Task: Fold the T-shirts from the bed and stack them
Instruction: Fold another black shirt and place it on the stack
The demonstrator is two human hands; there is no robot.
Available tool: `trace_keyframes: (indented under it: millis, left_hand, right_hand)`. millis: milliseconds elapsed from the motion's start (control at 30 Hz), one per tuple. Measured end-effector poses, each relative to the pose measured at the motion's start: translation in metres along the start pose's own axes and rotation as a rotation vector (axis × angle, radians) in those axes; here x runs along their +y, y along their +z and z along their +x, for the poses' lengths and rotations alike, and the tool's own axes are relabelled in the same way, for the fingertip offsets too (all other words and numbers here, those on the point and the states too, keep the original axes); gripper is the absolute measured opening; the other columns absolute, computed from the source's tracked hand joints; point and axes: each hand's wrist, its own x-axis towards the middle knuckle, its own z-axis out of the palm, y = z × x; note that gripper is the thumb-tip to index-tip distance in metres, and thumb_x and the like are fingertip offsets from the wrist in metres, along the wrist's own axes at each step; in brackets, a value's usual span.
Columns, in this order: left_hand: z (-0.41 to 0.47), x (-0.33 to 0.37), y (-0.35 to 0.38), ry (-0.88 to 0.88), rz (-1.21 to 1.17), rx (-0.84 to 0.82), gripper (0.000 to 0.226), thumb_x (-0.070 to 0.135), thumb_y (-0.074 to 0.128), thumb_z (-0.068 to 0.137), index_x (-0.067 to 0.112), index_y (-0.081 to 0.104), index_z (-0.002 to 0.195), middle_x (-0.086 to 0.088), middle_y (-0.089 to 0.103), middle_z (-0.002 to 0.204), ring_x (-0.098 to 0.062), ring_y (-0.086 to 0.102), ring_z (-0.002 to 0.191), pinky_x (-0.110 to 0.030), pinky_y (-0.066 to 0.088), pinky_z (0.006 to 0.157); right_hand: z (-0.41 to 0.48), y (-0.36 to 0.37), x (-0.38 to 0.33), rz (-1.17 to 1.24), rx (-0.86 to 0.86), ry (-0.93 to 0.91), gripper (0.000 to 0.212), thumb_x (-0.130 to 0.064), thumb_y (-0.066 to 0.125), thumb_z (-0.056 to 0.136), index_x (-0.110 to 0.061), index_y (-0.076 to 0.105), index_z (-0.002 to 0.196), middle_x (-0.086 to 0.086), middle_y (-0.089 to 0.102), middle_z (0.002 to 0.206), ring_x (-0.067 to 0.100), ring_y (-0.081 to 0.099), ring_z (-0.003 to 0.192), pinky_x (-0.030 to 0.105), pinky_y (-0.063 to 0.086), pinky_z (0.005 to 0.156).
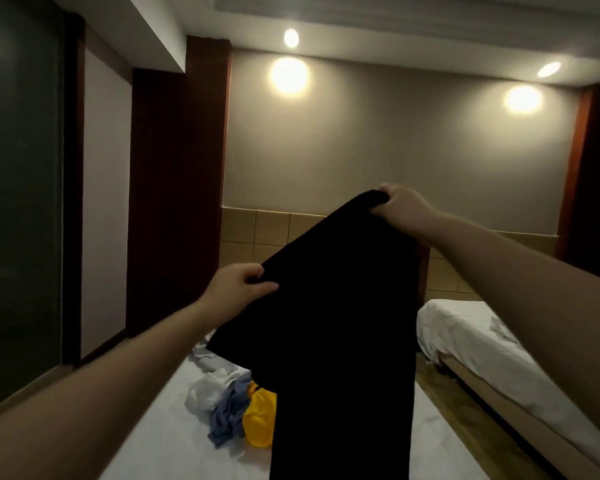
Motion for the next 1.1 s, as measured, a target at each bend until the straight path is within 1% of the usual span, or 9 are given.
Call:
trace_keyframes:
  millis: [133, 267, 433, 500, 600, 733, 833, 900, 1100]
  left_hand:
    - [-0.015, -0.030, 0.036, 0.042, 0.097, 0.209, 0.032, 0.027, 0.062, 0.088, 0.014, 0.050, 0.061, -0.003, 0.050, 0.059, -0.015, 0.046, 0.056, -0.033, 0.033, 0.057]
    - [-0.030, -0.032, 0.046, 0.074, 0.150, 0.282, 0.043, 0.046, 0.053, 0.078, 0.015, 0.036, 0.053, -0.001, 0.037, 0.050, -0.015, 0.035, 0.051, -0.032, 0.025, 0.055]
    - [-0.046, -0.024, 0.047, 0.035, 0.027, 0.332, 0.042, 0.035, 0.057, 0.087, 0.011, 0.040, 0.058, -0.007, 0.041, 0.056, -0.021, 0.039, 0.057, -0.038, 0.031, 0.059]
    - [-0.050, -0.020, 0.038, 0.033, 0.021, 0.339, 0.035, 0.027, 0.057, 0.090, 0.008, 0.046, 0.063, -0.008, 0.045, 0.060, -0.022, 0.042, 0.059, -0.038, 0.034, 0.061]
    - [-0.058, -0.008, 0.017, 0.051, -0.007, 0.353, 0.033, 0.028, 0.054, 0.092, 0.001, 0.055, 0.072, -0.008, 0.051, 0.064, -0.021, 0.047, 0.060, -0.036, 0.036, 0.061]
    - [-0.066, 0.018, -0.007, 0.143, 0.129, 0.375, 0.030, 0.026, 0.049, 0.094, 0.001, 0.058, 0.080, -0.012, 0.055, 0.070, -0.021, 0.049, 0.063, -0.036, 0.038, 0.062]
    - [-0.069, 0.039, -0.023, 0.252, 0.255, 0.475, 0.028, 0.024, 0.047, 0.095, 0.000, 0.053, 0.083, -0.016, 0.054, 0.074, -0.025, 0.048, 0.066, -0.042, 0.039, 0.063]
    - [-0.071, 0.048, -0.032, 0.306, 0.321, 0.497, 0.028, 0.023, 0.048, 0.095, -0.002, 0.051, 0.082, -0.015, 0.051, 0.073, -0.025, 0.045, 0.064, -0.041, 0.037, 0.061]
    - [-0.081, 0.079, -0.054, 0.175, -0.087, 0.188, 0.022, 0.016, 0.053, 0.090, 0.004, 0.052, 0.071, -0.004, 0.048, 0.065, -0.011, 0.045, 0.054, -0.028, 0.034, 0.057]
  right_hand:
    - [-0.019, 0.003, -0.005, -0.035, 0.090, -0.027, 0.027, -0.011, 0.048, 0.091, -0.004, 0.055, 0.116, 0.018, 0.062, 0.110, 0.033, 0.056, 0.104, 0.027, 0.036, 0.073]
    - [-0.036, -0.016, -0.008, 0.002, 0.052, -0.029, 0.029, -0.017, 0.060, 0.085, -0.010, 0.060, 0.113, 0.009, 0.063, 0.101, 0.025, 0.060, 0.099, 0.025, 0.040, 0.073]
    - [-0.066, -0.039, -0.016, 0.143, -0.234, 0.016, 0.036, -0.025, 0.074, 0.077, -0.015, 0.061, 0.109, 0.000, 0.066, 0.097, 0.014, 0.063, 0.086, 0.022, 0.050, 0.068]
    - [-0.072, -0.051, -0.016, 0.110, -0.399, 0.074, 0.039, -0.022, 0.077, 0.073, -0.017, 0.061, 0.108, 0.001, 0.067, 0.098, 0.016, 0.066, 0.087, 0.025, 0.053, 0.066]
    - [-0.076, -0.063, -0.011, 0.026, -0.469, 0.129, 0.042, -0.016, 0.081, 0.065, -0.018, 0.065, 0.104, 0.005, 0.070, 0.098, 0.023, 0.069, 0.088, 0.033, 0.055, 0.071]
    - [-0.083, -0.071, -0.017, -0.041, -0.390, 0.104, 0.015, -0.010, 0.073, 0.077, -0.010, 0.066, 0.090, 0.008, 0.068, 0.086, 0.022, 0.067, 0.077, 0.026, 0.052, 0.058]
    - [-0.083, -0.070, -0.030, -0.028, -0.171, 0.033, 0.028, -0.013, 0.069, 0.083, -0.005, 0.064, 0.109, 0.014, 0.066, 0.102, 0.028, 0.062, 0.095, 0.032, 0.047, 0.078]
    - [-0.080, -0.065, -0.038, -0.062, -0.014, -0.033, 0.034, -0.015, 0.065, 0.086, -0.004, 0.060, 0.119, 0.018, 0.063, 0.113, 0.032, 0.058, 0.107, 0.030, 0.041, 0.080]
    - [-0.078, -0.053, -0.040, -0.136, 0.213, -0.108, 0.025, -0.011, 0.047, 0.094, -0.003, 0.058, 0.115, 0.022, 0.062, 0.113, 0.037, 0.057, 0.105, 0.032, 0.038, 0.074]
